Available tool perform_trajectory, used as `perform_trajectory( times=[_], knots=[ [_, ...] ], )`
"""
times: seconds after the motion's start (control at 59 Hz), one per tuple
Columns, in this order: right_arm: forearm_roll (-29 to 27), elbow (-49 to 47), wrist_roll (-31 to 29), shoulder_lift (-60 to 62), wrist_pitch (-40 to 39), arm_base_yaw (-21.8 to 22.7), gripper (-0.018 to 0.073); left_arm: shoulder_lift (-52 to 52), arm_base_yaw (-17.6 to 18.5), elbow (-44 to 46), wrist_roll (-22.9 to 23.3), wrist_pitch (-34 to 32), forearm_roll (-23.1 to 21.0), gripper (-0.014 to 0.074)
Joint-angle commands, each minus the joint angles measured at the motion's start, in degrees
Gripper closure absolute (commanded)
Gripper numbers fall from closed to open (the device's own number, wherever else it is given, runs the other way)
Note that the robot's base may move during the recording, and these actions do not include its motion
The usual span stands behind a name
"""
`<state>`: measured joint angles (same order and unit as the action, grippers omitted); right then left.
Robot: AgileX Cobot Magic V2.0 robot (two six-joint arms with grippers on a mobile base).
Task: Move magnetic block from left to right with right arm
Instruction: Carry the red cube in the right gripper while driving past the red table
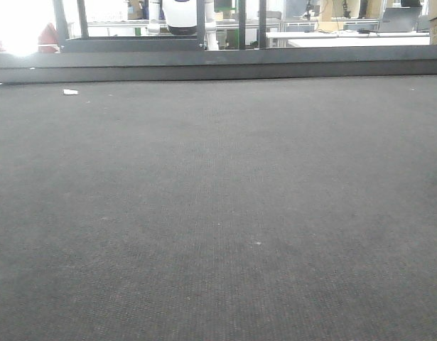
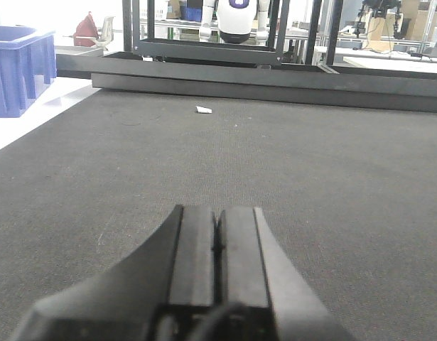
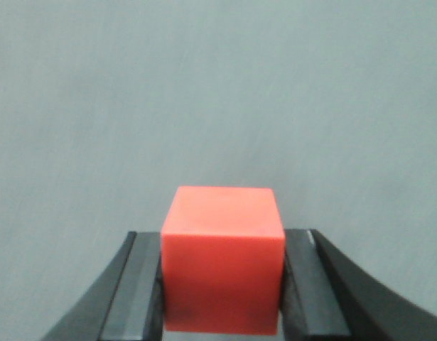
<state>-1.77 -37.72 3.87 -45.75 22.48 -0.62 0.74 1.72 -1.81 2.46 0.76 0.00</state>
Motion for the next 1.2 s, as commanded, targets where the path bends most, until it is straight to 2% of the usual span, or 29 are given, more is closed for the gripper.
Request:
perform_trajectory(
  times=[0.0,0.085,0.186,0.356,0.695,1.186],
  knots=[
    [-0.14,2.58,-0.82,3.85,-13.11,0.65,0.0347,0.37,0.16,-0.54,0.25,-5.05,0.0,0.0713],
    [0.02,7.12,-0.82,6.81,-19.37,0.65,0.0347,0.37,0.16,-0.54,0.25,-5.05,0.0,0.0713],
    [0.64,10.98,-0.82,10.95,-22.48,0.62,0.0347,0.37,0.16,-0.54,0.25,-5.05,0.0,0.0713],
    [2.22,14.65,-0.82,18.99,-21.18,0.62,0.0347,0.37,0.16,-0.54,0.25,-5.05,0.0,0.0713],
    [3.06,14.85,-0.82,32.35,-17.41,0.62,0.0347,0.37,0.16,-0.54,0.25,-5.05,0.0,0.0713],
    [3.06,14.85,-0.82,34.75,-17.47,0.62,0.0347,0.37,0.16,-0.54,0.25,-5.05,0.0,0.0713]
  ],
)
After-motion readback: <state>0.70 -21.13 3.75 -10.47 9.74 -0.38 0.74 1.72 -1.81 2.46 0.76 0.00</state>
